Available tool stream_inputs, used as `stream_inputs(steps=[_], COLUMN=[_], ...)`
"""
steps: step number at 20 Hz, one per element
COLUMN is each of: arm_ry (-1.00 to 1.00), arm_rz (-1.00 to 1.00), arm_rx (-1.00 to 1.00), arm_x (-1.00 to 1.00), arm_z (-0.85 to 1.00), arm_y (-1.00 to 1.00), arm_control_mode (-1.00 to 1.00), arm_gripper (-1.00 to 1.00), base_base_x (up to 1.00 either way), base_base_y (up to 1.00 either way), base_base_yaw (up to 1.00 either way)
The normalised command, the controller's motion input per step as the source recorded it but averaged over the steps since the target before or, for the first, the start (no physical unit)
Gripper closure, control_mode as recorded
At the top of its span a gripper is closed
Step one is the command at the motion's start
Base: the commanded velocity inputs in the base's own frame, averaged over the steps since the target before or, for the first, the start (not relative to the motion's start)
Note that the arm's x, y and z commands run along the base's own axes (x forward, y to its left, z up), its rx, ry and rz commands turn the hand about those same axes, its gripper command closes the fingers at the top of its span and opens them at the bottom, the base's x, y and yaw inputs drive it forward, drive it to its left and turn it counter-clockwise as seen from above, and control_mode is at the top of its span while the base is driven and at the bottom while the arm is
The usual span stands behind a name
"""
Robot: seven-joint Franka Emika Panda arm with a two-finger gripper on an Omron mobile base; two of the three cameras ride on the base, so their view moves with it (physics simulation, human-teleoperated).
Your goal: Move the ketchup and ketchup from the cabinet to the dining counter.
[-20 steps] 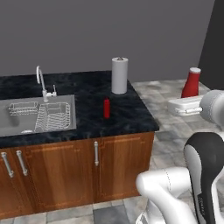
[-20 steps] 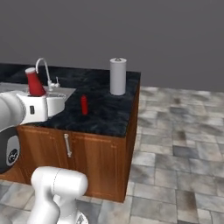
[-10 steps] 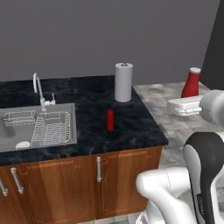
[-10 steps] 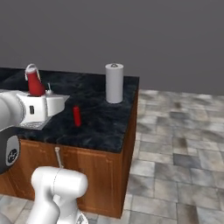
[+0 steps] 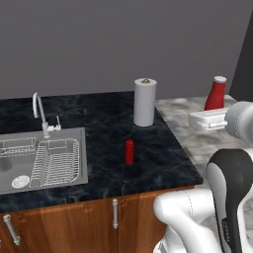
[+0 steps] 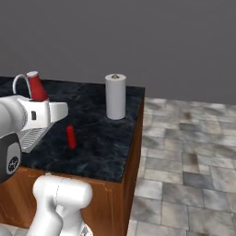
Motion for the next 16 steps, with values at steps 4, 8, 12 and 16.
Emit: stream_inputs(steps=[4, 8, 12, 16], arm_ry=[0.00, 0.00, 0.00, 0.00], arm_rz=[0.00, 0.00, 0.00, 0.00], arm_rx=[0.00, 0.00, 0.00, 0.00], arm_x=[0.00, 0.00, 0.00, 0.00], arm_z=[0.00, 0.00, 0.00, 0.00], arm_y=[0.00, 0.00, 0.00, 0.00], arm_control_mode=[1.00, 1.00, 1.00, 1.00], arm_gripper=[1.00, 1.00, 1.00, 1.00], base_base_x=[0.43, 0.34, 0.34, 0.40], base_base_y=[-0.24, -0.30, -0.28, -0.19], base_base_yaw=[0.00, 0.00, 0.00, 0.00])
